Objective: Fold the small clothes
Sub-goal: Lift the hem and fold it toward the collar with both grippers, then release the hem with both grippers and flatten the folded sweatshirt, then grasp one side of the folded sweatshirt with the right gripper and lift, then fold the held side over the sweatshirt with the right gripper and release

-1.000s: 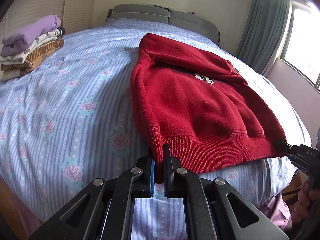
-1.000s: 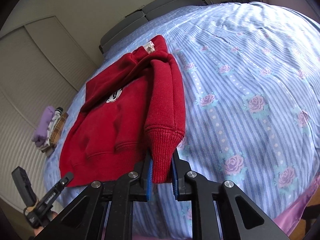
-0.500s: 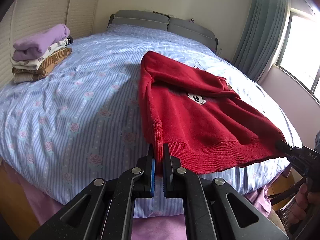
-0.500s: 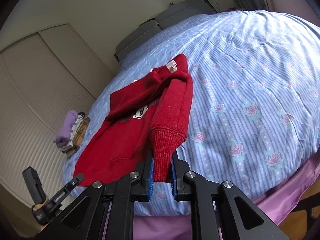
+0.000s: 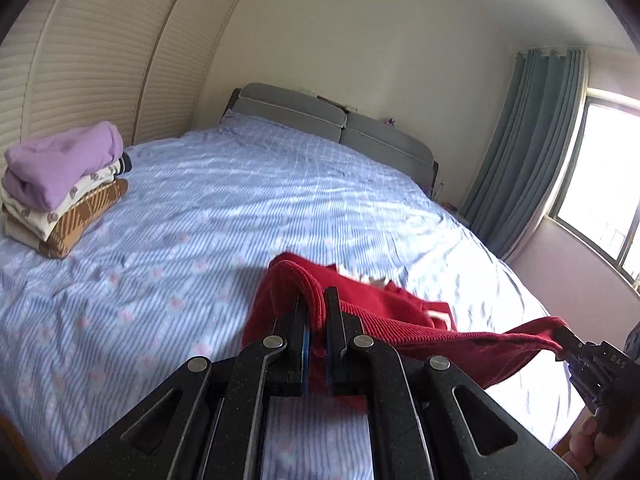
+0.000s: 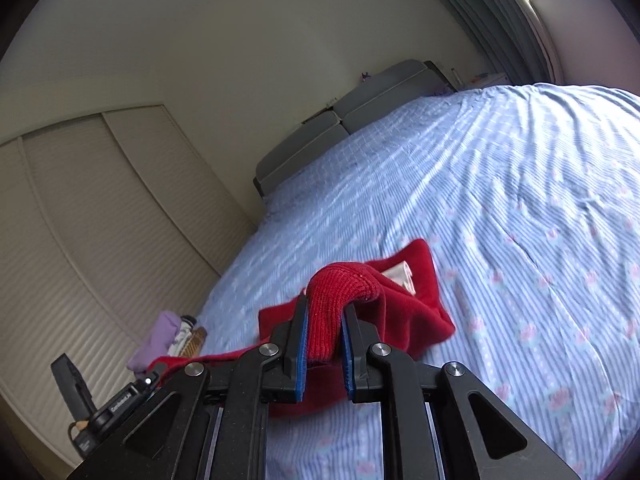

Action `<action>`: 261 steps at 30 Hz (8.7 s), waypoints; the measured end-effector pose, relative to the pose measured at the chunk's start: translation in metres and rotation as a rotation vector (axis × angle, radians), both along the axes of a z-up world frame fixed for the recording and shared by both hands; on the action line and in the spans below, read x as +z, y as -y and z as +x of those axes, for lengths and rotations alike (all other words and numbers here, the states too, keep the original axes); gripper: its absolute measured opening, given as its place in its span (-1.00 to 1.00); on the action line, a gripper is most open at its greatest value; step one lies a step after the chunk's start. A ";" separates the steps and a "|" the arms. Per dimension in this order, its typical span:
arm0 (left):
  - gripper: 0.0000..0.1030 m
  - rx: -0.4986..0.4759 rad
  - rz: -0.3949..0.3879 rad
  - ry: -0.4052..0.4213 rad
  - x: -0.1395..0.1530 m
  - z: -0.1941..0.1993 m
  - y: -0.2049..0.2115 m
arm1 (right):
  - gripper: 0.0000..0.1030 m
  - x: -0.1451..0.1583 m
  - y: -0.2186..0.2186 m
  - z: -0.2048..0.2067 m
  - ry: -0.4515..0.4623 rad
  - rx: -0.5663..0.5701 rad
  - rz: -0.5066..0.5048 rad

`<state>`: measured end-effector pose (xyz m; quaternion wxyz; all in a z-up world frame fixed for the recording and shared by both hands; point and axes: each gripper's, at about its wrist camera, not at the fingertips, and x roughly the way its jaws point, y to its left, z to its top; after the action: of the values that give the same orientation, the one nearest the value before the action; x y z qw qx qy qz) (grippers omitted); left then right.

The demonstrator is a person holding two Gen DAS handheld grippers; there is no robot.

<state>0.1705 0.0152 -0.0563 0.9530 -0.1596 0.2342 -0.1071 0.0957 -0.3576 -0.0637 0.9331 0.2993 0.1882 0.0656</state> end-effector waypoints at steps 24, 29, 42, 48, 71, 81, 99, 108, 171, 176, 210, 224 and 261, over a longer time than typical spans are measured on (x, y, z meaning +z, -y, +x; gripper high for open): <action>-0.83 0.064 0.137 -0.207 -0.075 0.228 0.048 | -0.68 -0.086 0.015 0.247 -0.321 -0.078 -0.032; -0.77 0.013 0.156 -0.246 -0.080 0.231 0.046 | -0.53 -0.085 0.010 0.252 -0.337 -0.042 -0.092; -0.54 -0.144 0.231 -0.186 -0.057 0.207 0.043 | 0.21 -0.044 -0.003 0.224 -0.265 0.032 -0.344; -0.49 -0.147 0.210 -0.209 -0.056 0.214 0.040 | 0.62 -0.028 0.013 0.216 -0.210 -0.057 -0.349; -0.58 -0.193 0.259 -0.279 -0.093 0.224 0.034 | -0.70 -0.080 -0.002 0.244 -0.367 0.066 -0.488; -0.58 -0.127 0.213 -0.312 -0.098 0.237 0.030 | -0.81 -0.079 0.007 0.243 -0.374 -0.016 -0.468; 0.08 -0.047 0.256 -0.094 -0.068 0.163 0.054 | 0.33 -0.048 -0.028 0.184 -0.194 -0.111 -0.510; 0.10 -0.175 0.279 -0.191 -0.101 0.168 0.082 | 0.33 -0.090 -0.076 0.195 -0.319 0.055 -0.657; 0.46 -0.028 0.307 -0.172 -0.073 0.066 0.076 | 0.73 -0.135 0.012 0.106 -0.347 -0.062 0.112; 0.48 -0.024 0.310 -0.168 -0.071 0.072 0.080 | 0.51 -0.146 0.009 0.125 -0.364 -0.039 0.138; 0.48 0.225 0.218 -0.176 -0.035 0.044 -0.056 | -0.36 0.001 -0.205 0.159 -0.056 -0.138 -0.728; 0.48 0.369 0.175 -0.225 -0.050 0.023 -0.160 | -0.35 -0.089 -0.370 0.166 -0.112 0.109 -1.321; 0.48 0.069 0.177 -0.141 0.002 0.048 -0.109 | 0.21 -0.046 -0.324 0.084 -0.038 0.165 -1.107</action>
<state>0.2182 0.1238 -0.0544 0.9476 -0.0899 0.3037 -0.0418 0.1800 -0.0331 -0.1100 0.9393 -0.2497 0.2341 0.0244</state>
